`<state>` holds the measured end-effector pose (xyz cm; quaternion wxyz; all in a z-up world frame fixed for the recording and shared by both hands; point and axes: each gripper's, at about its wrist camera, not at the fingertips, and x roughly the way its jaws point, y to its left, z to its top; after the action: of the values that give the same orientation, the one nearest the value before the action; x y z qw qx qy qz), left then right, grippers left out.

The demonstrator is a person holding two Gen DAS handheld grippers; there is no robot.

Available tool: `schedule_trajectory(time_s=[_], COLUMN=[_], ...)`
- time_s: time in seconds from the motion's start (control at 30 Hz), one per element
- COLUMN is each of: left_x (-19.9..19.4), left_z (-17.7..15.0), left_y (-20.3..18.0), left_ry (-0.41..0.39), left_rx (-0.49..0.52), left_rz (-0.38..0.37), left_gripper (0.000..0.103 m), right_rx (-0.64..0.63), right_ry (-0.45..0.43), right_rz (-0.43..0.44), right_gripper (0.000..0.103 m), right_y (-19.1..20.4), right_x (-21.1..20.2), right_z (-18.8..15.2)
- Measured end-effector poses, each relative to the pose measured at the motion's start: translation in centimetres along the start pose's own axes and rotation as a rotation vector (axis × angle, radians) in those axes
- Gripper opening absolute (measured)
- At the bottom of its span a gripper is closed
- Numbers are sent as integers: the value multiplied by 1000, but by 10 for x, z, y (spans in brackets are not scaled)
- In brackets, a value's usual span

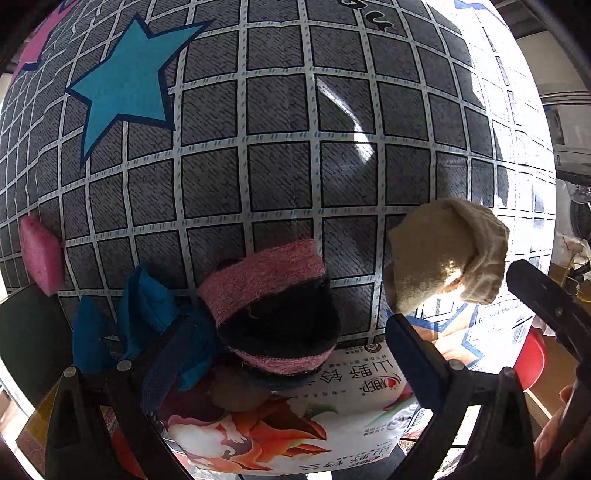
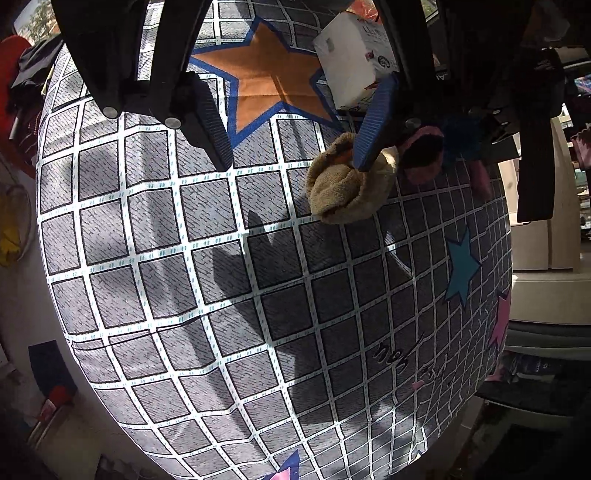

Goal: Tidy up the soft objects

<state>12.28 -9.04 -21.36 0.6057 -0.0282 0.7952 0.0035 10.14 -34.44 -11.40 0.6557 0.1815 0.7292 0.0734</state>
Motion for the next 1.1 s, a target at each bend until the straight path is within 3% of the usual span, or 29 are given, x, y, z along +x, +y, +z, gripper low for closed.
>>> schedule_trajectory(time_s=[0.17, 0.27, 0.43, 0.53, 0.57, 0.63, 0.73, 0.77, 0.87, 1.1], left_x=[15, 24, 37, 43, 44, 40, 34, 31, 16, -29], left_z=[0, -3, -8, -5, -4, -3, 0, -1, -6, -30], left_y=[-1, -1, -16, -29, -33, -40, -47, -46, -44, -70], left_ry=[55, 75, 81, 78, 73, 52, -2, -17, -95, -278], left_rx=[4, 18, 46, 71, 80, 82, 93, 86, 68, 130], left_rz=[28, 57, 79, 90, 100, 93, 80, 62, 31, 63], left_gripper=[99, 98, 98, 88, 80, 69, 36, 31, 28, 28], right_rx=[61, 88, 77, 67, 60, 41, 47, 55, 60, -27], right_ry=[7, 62, 144, 161, 154, 149, 147, 134, 90, -9], right_rz=[82, 131, 58, 19, 11, 21, 55, 68, 83, 24], right_gripper=[69, 69, 69, 69, 60, 26, 26, 26, 26, 26], right_y=[14, 21, 33, 40, 41, 44, 36, 30, 20, 26], right_x=[10, 27, 57, 69, 69, 69, 65, 58, 40, 1], right_z=[8, 15, 20, 21, 22, 23, 22, 19, 15, 3])
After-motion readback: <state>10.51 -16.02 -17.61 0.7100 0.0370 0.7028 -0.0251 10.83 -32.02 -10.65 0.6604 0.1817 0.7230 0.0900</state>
